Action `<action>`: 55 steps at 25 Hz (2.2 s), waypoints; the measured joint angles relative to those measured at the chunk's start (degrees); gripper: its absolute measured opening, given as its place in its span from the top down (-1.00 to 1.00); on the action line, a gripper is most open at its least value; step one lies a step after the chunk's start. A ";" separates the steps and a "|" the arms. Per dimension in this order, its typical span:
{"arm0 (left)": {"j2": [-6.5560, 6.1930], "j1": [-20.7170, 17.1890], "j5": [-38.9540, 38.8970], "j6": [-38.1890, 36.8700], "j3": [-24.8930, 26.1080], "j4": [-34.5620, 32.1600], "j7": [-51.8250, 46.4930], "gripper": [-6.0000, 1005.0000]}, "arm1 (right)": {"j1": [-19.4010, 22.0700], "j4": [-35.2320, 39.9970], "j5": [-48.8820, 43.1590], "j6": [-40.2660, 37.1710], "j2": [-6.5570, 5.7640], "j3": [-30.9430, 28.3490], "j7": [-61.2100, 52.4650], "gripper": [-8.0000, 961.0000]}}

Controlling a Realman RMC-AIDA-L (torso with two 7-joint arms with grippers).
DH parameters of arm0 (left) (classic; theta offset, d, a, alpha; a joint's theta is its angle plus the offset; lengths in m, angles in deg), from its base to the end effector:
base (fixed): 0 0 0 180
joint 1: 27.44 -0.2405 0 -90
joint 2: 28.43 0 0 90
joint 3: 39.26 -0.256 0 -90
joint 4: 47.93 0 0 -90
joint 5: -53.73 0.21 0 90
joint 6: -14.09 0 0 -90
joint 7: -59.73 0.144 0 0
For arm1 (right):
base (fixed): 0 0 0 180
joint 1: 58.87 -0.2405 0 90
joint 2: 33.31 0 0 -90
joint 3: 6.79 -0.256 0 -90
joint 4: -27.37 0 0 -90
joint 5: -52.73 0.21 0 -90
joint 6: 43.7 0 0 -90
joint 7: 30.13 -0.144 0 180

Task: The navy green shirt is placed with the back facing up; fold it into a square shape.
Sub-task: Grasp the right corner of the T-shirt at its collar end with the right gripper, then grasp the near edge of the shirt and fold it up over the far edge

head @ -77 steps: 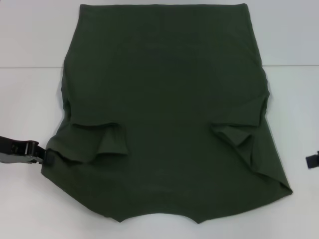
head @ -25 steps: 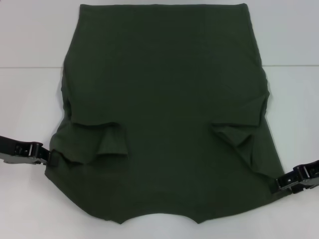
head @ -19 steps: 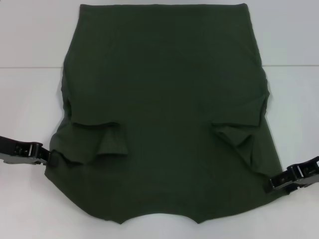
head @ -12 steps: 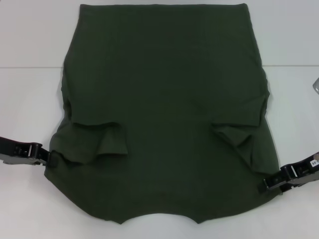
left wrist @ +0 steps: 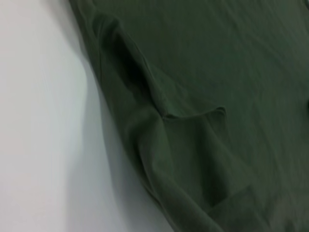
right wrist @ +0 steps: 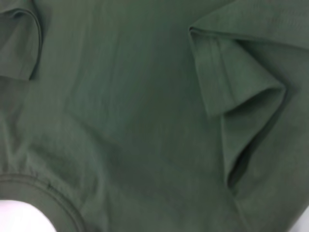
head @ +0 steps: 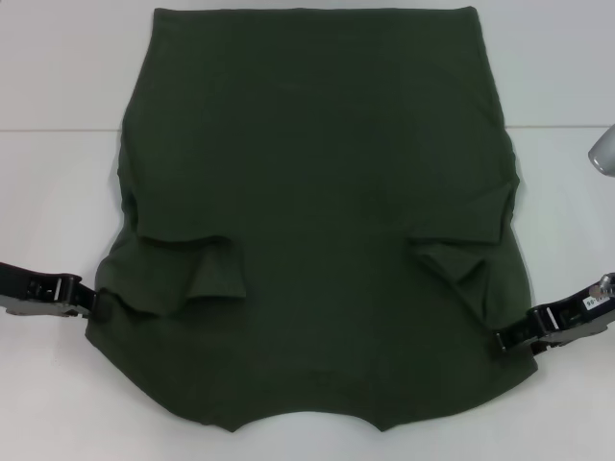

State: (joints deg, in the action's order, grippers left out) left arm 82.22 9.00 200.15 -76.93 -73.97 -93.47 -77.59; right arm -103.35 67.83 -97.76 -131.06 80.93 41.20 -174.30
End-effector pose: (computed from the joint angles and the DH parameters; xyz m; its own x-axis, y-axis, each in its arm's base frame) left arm -0.3081 0.3542 0.0756 0.2616 0.9432 0.2050 0.9548 -0.2218 -0.1981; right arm 0.2633 0.3722 0.0140 0.3215 -0.9464 0.0305 -0.9114 -0.3180 -0.2613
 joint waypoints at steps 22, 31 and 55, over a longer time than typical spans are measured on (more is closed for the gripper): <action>-0.24 0.28 -1.45 -0.12 -0.01 0.15 0.52 0.89 | -0.67 -0.29 -0.06 0.43 -0.37 2.33 0.63 0.72; -0.82 0.43 -2.03 -5.35 0.00 1.03 2.31 0.89 | -0.08 0.61 0.34 -6.20 -2.07 1.62 5.18 0.93; -4.03 -0.59 1.18 -25.40 -2.27 9.81 10.66 0.89 | 3.59 2.29 -0.05 -25.41 -0.20 7.27 23.53 0.85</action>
State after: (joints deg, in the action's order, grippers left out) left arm 78.19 8.41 201.34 -102.33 -76.24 -83.66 -66.94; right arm -99.76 70.12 -97.81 -156.47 80.73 48.48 -150.76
